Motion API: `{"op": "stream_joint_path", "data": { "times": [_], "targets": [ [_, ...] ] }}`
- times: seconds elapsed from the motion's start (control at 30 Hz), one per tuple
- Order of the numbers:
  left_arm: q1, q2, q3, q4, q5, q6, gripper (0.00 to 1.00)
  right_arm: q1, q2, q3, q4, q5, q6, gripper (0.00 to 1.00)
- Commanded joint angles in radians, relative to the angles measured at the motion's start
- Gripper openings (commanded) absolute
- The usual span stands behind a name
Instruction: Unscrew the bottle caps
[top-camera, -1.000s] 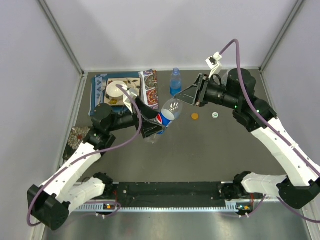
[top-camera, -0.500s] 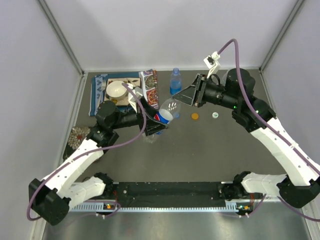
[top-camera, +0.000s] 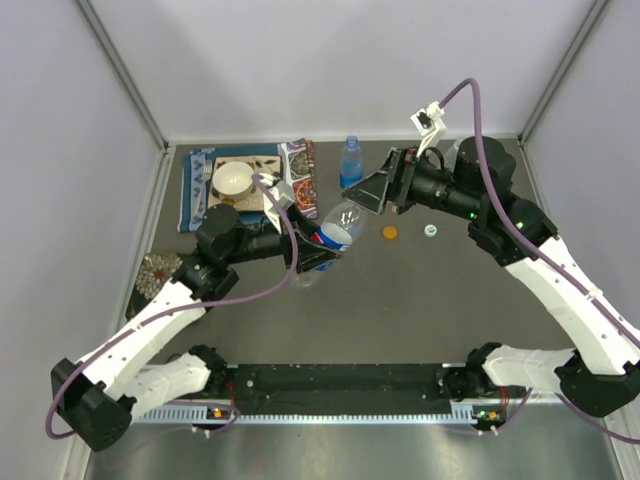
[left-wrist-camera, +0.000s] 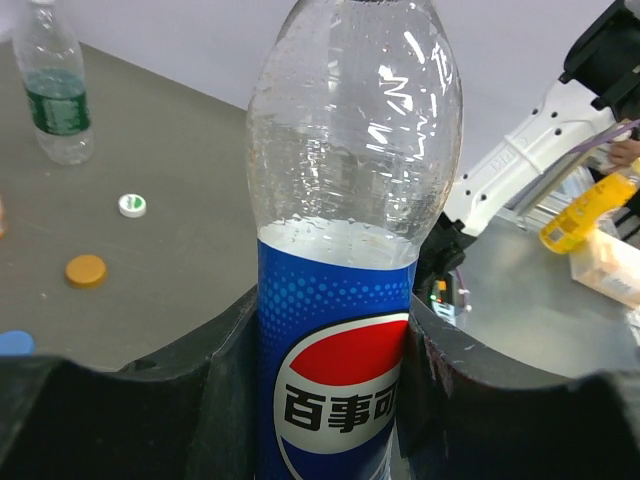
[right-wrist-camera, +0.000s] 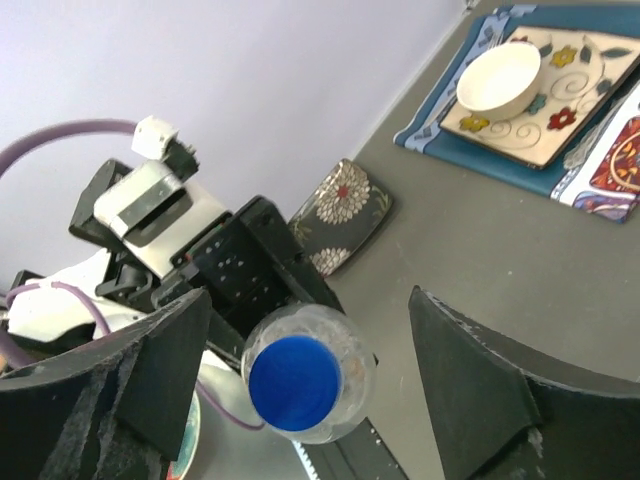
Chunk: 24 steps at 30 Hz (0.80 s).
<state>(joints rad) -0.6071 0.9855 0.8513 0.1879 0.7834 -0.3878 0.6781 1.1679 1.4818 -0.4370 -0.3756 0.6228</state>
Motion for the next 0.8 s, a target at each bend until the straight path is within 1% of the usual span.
{"op": "stream_joint_path", "data": {
  "times": [0.0,0.03,0.07,0.13,0.17,0.2,0.27,0.3,0.37,0.4,0.53,0.77],
  "targets": [
    [-0.051,-0.059,0.051,-0.036,-0.139,0.116,0.39,0.012,-0.048,0.061,0.001,0.078,-0.028,0.83],
    [-0.060,-0.074,0.049,-0.042,-0.166,0.142,0.44,0.012,-0.056,0.058,0.001,0.125,-0.025,0.83],
    [-0.069,-0.082,0.048,-0.059,-0.243,0.159,0.45,0.017,-0.065,0.054,0.003,0.151,-0.023,0.83],
    [-0.109,-0.106,0.037,-0.073,-0.338,0.206,0.44,0.018,-0.089,0.034,0.006,0.223,-0.003,0.81],
    [-0.123,-0.114,0.032,-0.077,-0.390,0.217,0.43,0.021,-0.097,0.026,0.018,0.242,0.005,0.80],
    [-0.149,-0.122,0.022,-0.077,-0.486,0.225,0.41,0.024,-0.102,0.015,0.023,0.257,0.021,0.78],
    [-0.174,-0.139,0.014,-0.076,-0.570,0.247,0.36,0.031,-0.111,0.009,0.038,0.294,0.029,0.77],
    [-0.193,-0.142,0.012,-0.080,-0.645,0.253,0.35,0.034,-0.109,0.011,0.041,0.297,0.034,0.77],
    [-0.213,-0.143,0.014,-0.087,-0.703,0.270,0.32,0.035,-0.099,0.015,0.047,0.299,0.043,0.77],
    [-0.233,-0.145,0.020,-0.093,-0.757,0.277,0.31,0.037,-0.094,0.021,0.056,0.296,0.048,0.77],
    [-0.273,-0.124,0.041,-0.133,-0.861,0.314,0.31,0.054,-0.054,0.057,0.064,0.294,0.057,0.76],
    [-0.309,-0.116,0.048,-0.145,-0.918,0.326,0.30,0.081,0.022,0.109,0.067,0.303,0.054,0.74]
  ]
}}
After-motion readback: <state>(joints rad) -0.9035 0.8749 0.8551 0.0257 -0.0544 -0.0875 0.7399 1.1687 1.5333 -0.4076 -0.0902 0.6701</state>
